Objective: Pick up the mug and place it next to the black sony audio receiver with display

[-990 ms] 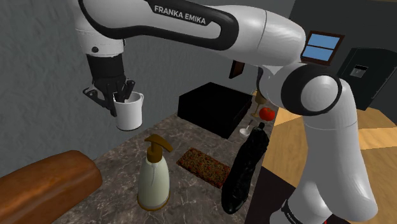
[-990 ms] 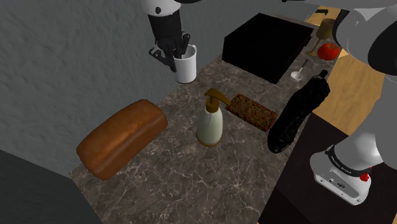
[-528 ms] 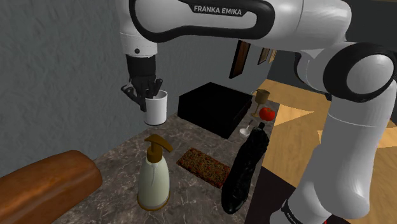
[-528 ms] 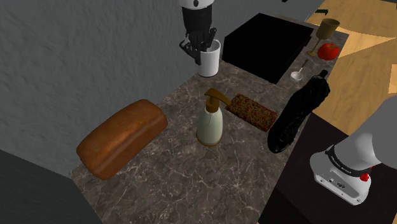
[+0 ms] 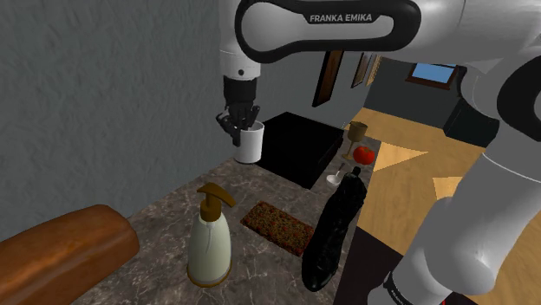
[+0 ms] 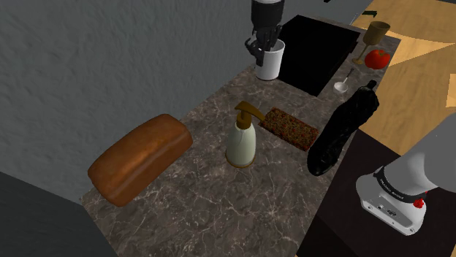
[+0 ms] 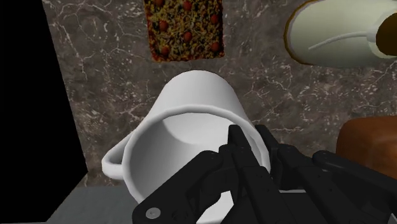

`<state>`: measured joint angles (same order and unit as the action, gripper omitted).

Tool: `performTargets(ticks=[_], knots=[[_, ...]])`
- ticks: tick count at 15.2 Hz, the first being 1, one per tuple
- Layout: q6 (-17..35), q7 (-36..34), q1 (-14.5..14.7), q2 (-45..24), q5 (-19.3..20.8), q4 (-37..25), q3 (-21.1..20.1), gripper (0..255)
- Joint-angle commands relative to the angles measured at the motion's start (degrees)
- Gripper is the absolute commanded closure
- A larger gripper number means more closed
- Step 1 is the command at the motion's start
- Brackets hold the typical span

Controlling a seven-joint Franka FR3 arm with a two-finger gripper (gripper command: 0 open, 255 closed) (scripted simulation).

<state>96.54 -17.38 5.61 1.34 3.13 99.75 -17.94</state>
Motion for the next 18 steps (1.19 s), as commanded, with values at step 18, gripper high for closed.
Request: performTargets(ticks=[18], knots=[[3.0, 26.4, -10.1, 19.6, 0.3, 20.8, 16.3, 255]])
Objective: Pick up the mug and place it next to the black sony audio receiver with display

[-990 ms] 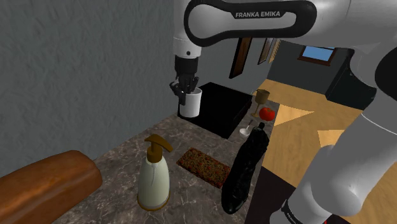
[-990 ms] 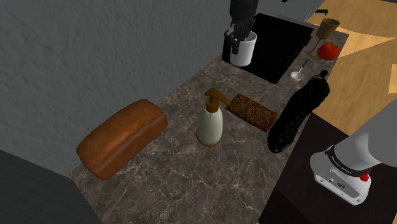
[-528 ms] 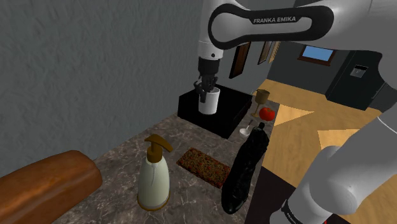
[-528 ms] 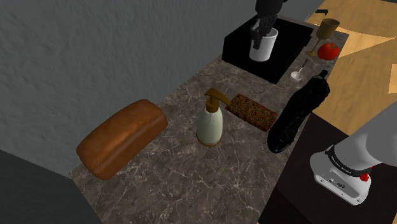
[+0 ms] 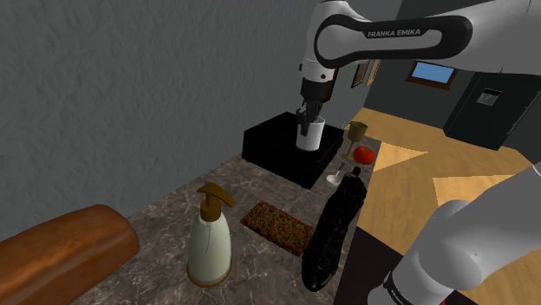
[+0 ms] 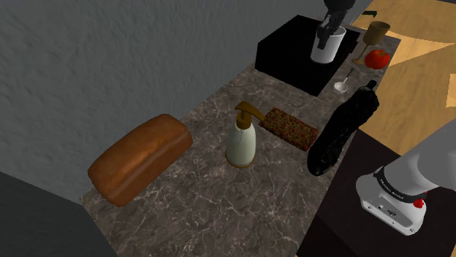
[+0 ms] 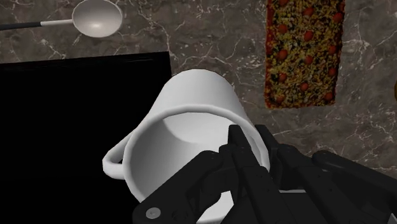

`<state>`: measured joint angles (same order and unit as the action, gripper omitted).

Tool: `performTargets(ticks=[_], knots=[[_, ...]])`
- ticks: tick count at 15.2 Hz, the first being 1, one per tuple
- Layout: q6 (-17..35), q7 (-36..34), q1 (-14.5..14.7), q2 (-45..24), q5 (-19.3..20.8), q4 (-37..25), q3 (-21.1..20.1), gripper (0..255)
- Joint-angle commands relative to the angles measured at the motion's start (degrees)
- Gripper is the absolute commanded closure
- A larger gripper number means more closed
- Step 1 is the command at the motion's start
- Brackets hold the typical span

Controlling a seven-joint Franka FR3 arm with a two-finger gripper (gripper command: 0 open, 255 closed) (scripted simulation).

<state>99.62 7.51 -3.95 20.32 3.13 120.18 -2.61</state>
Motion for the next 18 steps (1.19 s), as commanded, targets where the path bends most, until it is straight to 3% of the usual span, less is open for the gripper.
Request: performTargets(ticks=[1, 9, 18], knots=[[0.0, 2.8, -1.0, 1.1, 0.6, 0.8, 1.9, 255], [0.7, 13.9, -5.3, 2.5, 3.7, 2.1, 9.8, 255], [1.8, 26.6, -9.7, -0.6, 6.1, -1.3, 19.0, 255]])
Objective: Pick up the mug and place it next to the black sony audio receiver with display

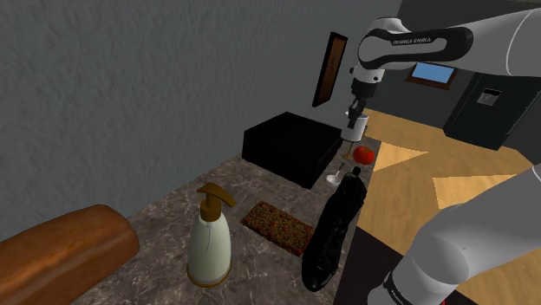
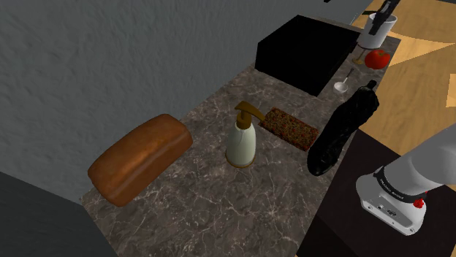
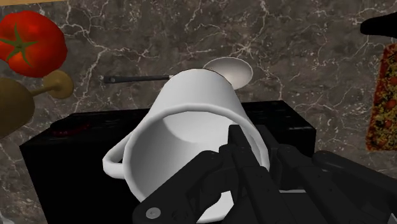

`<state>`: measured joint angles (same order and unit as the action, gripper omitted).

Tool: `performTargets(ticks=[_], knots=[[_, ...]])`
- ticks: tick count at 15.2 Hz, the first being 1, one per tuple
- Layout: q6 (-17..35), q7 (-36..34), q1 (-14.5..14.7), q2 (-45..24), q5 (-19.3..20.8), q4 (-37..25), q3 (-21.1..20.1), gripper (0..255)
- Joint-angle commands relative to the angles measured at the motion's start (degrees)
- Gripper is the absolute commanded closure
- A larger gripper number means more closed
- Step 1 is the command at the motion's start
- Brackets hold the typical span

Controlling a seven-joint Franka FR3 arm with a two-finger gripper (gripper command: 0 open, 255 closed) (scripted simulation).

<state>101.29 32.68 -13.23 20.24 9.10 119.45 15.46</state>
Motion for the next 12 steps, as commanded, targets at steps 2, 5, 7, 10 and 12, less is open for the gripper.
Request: performTargets(ticks=[2, 5, 7, 10, 12], knots=[[0.4, 4.4, -1.3, -1.9, 0.3, -2.0, 3.0, 255], [0.8, 8.9, -2.6, -4.5, 0.2, -4.6, 6.2, 255], [1.0, 12.0, -3.4, -6.6, -0.2, -6.7, 8.3, 255], [1.3, 16.9, -4.6, -10.2, -1.4, -10.4, 11.4, 255], [1.3, 20.2, -5.6, -13.0, -2.5, -13.2, 13.4, 255]])
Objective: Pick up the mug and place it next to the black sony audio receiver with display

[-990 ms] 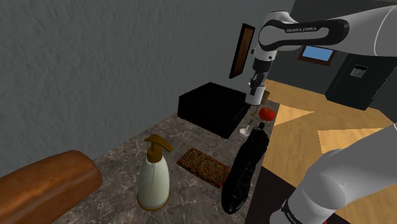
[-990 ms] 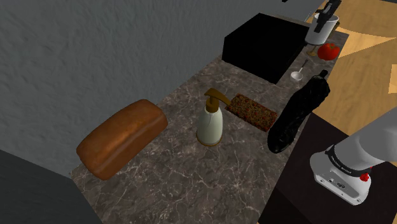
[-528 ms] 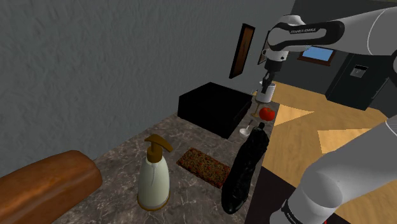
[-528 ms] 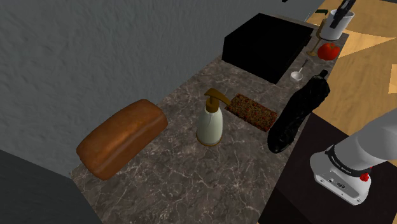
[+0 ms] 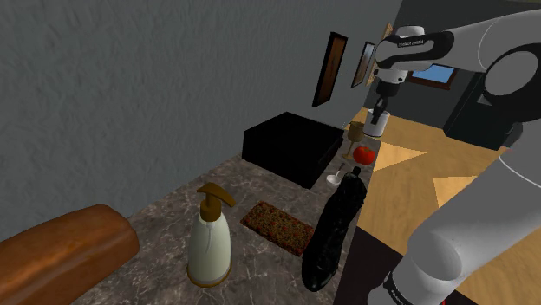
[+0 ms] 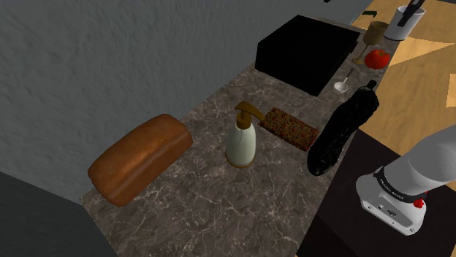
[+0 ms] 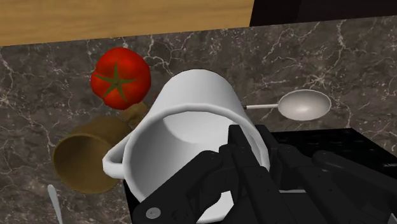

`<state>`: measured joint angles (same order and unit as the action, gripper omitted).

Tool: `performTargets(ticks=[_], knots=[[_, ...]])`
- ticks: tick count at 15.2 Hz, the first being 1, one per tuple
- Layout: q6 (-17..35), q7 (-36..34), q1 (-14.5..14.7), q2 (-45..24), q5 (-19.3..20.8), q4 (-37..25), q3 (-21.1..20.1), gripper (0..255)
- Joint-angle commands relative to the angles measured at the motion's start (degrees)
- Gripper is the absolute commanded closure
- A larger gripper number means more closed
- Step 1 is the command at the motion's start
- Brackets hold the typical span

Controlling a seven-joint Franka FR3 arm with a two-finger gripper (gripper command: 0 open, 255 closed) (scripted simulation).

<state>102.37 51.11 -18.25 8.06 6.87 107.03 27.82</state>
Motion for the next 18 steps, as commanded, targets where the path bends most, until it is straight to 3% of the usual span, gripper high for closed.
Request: performTargets(ticks=[1, 2, 18], knots=[[0.2, 3.5, -1.1, -2.4, -1.1, -2.3, 2.0, 255], [0.1, 5.3, -1.7, -4.0, -1.9, -3.9, 3.0, 255], [12.3, 5.1, -2.0, -5.1, -2.2, 7.3, 3.4, 255]])
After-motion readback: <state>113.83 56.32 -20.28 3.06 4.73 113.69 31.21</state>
